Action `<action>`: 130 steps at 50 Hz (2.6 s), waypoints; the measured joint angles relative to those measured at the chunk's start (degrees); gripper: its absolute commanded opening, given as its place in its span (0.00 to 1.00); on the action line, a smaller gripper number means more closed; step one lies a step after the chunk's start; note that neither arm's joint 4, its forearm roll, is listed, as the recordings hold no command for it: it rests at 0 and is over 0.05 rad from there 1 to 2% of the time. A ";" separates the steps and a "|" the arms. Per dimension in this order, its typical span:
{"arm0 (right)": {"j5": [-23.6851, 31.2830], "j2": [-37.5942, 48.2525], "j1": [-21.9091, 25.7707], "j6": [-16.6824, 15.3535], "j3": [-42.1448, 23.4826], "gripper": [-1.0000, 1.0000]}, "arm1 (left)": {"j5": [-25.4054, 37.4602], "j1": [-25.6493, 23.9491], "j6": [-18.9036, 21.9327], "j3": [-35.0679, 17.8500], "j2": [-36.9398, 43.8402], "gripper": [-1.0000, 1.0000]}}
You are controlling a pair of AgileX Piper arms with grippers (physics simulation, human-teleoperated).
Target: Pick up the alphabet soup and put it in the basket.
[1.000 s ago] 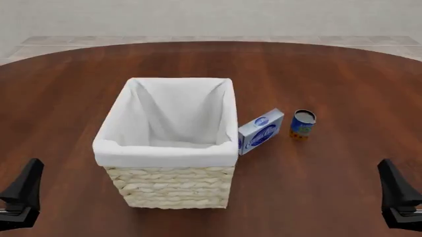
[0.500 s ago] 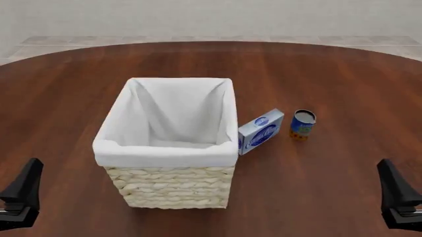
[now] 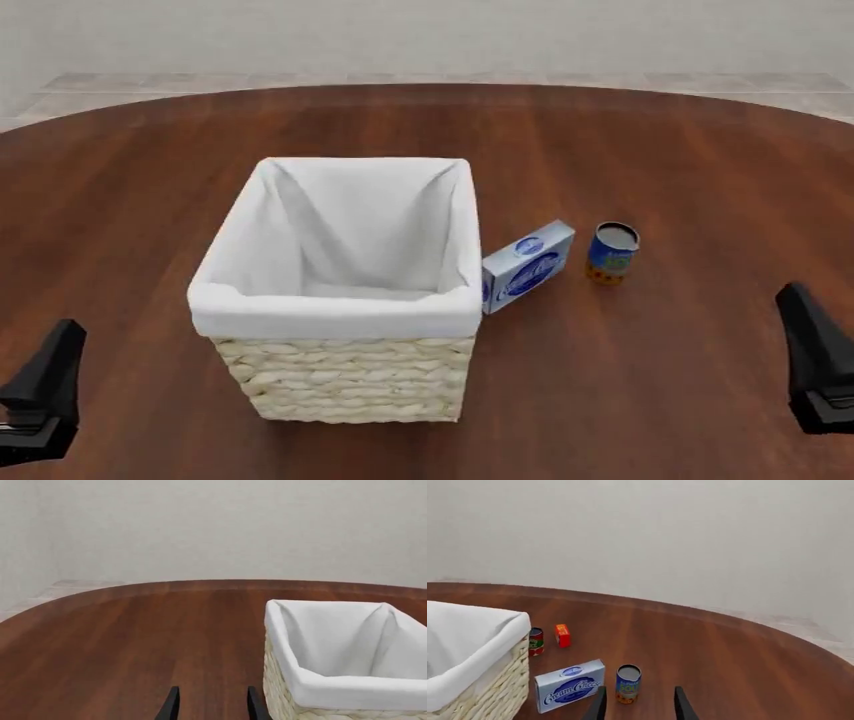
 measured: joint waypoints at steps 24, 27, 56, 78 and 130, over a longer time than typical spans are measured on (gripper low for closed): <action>1.01 16.00 4.90 -1.51 -15.60 1.00 | -0.02 0.21 -0.48 0.01 -0.02 1.00; 1.36 17.82 5.76 -1.56 -17.37 1.00 | -0.01 0.19 -0.49 0.01 -0.01 1.00; 7.18 30.10 10.64 1.31 -31.69 1.00 | 0.00 0.18 -0.57 0.01 0.01 1.00; 8.80 38.72 5.17 -0.55 -37.89 1.00 | -0.10 0.34 -0.46 0.01 -0.09 1.00; 6.83 53.62 3.04 -0.23 -42.55 1.00 | -0.19 0.75 -0.66 0.01 -0.14 1.00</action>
